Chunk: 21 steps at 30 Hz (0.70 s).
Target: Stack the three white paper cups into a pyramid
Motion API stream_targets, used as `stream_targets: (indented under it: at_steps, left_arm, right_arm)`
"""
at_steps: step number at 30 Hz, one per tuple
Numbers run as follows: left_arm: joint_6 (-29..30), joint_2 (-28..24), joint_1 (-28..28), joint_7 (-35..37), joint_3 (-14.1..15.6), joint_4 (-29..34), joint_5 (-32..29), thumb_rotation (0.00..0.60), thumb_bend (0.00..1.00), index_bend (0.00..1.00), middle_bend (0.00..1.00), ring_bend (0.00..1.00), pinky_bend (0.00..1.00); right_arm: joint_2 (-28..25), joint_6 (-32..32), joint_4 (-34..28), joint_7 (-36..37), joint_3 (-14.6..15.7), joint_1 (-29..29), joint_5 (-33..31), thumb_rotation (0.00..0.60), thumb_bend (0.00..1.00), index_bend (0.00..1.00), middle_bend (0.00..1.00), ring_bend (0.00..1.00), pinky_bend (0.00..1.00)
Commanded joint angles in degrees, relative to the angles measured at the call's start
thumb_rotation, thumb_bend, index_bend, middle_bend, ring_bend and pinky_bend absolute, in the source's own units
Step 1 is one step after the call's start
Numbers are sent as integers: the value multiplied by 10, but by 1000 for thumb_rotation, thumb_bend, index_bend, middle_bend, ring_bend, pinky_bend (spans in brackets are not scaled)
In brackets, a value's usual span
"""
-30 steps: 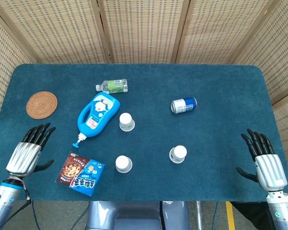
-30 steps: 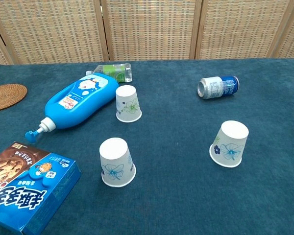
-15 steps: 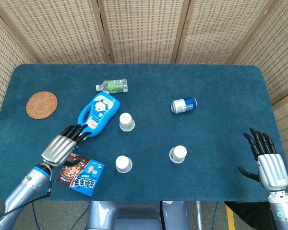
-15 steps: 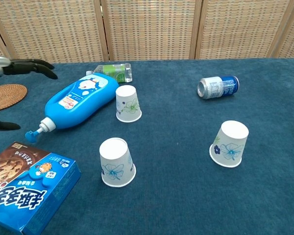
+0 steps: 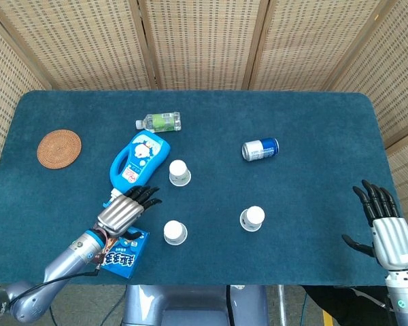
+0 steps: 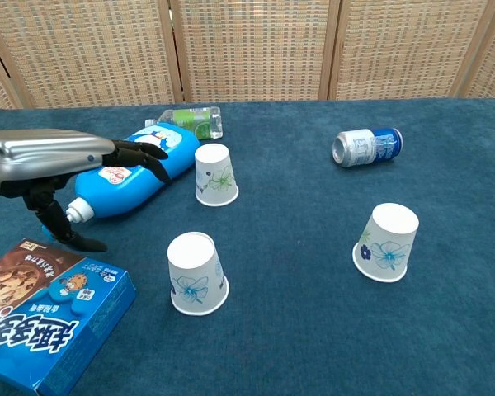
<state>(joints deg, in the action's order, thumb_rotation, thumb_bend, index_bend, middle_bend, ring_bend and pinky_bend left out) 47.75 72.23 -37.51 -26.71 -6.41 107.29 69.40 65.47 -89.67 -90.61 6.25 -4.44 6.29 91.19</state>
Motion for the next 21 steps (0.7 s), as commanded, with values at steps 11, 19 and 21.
stream_targets:
  at_steps: [11,19,21]
  left_arm:
    - [-1,59,-52,-60,7,-10,-72,600,256,165,0,0,64]
    - [8,100,-89,-110,16,-18,-130,600,262,194,0,0,64]
    - [12,110,-96,-121,18,-22,-145,600,262,195,0,0,64]
  right_arm:
    - [-4,0,3,18,-2,-1,-4,600,152,67,0,0,73]
    - [-8,-4,5,37,-2,-2,1,600,152,67,0,0,73]
    - [-9,-6,5,39,-1,-3,4,600,151,67,0,0,73]
